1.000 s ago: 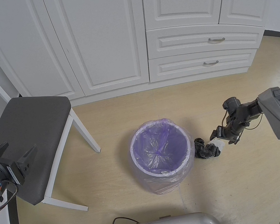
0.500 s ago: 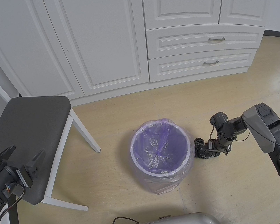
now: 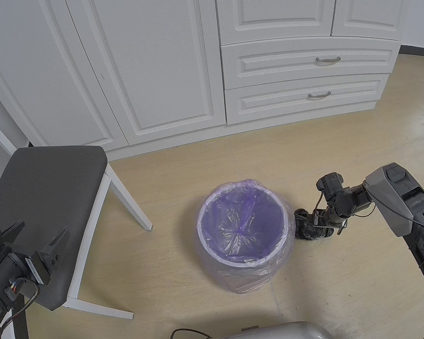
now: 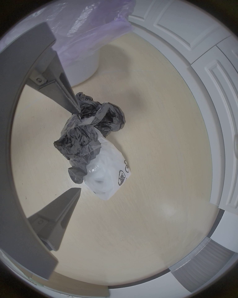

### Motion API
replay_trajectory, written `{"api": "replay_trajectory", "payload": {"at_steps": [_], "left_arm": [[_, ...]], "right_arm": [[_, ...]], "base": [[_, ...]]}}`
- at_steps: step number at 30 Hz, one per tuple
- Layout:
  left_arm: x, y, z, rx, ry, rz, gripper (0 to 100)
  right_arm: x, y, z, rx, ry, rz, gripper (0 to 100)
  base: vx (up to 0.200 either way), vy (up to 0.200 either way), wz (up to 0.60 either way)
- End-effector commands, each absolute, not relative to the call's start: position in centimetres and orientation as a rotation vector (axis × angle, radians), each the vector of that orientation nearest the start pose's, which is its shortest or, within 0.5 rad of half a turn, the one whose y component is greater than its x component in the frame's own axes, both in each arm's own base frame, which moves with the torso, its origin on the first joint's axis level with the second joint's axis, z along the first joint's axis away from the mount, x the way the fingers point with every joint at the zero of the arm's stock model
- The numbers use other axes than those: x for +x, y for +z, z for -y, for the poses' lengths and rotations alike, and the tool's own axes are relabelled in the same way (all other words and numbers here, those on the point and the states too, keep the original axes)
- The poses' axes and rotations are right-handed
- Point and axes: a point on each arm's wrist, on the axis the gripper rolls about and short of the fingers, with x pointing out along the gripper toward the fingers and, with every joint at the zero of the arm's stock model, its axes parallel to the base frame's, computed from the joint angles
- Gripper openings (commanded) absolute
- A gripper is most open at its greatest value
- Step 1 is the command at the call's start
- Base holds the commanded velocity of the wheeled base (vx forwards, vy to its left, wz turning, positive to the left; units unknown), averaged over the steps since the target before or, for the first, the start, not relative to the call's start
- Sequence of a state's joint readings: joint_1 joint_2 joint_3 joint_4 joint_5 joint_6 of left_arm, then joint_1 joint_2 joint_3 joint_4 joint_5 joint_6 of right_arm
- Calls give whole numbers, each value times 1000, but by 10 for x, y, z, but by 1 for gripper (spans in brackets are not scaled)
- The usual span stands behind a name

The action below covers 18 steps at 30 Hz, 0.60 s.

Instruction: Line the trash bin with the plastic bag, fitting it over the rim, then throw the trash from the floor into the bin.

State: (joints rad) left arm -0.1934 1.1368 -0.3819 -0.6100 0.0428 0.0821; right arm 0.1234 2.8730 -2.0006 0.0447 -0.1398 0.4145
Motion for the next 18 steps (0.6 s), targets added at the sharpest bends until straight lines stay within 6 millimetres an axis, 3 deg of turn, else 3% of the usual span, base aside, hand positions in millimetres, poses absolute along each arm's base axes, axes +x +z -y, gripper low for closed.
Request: {"api": "replay_trajectory", "payload": {"at_steps": [1, 15, 16, 18], "left_arm": [[152, 194, 29, 98, -156, -134, 100], [153, 192, 29, 98, -154, -140, 100], [153, 192, 29, 100, -155, -140, 100], [152, 192, 29, 100, -156, -140, 100]], "right_arm": [[517, -90, -61, 255, -197, -898, 100], [517, -94, -61, 238, -180, -910, 100], [517, -94, -61, 238, -180, -910, 0], [516, -95, -61, 238, -182, -916, 0]], "base": [[0, 0, 0], [0, 0, 0], [0, 0, 0], [0, 0, 0]]}}
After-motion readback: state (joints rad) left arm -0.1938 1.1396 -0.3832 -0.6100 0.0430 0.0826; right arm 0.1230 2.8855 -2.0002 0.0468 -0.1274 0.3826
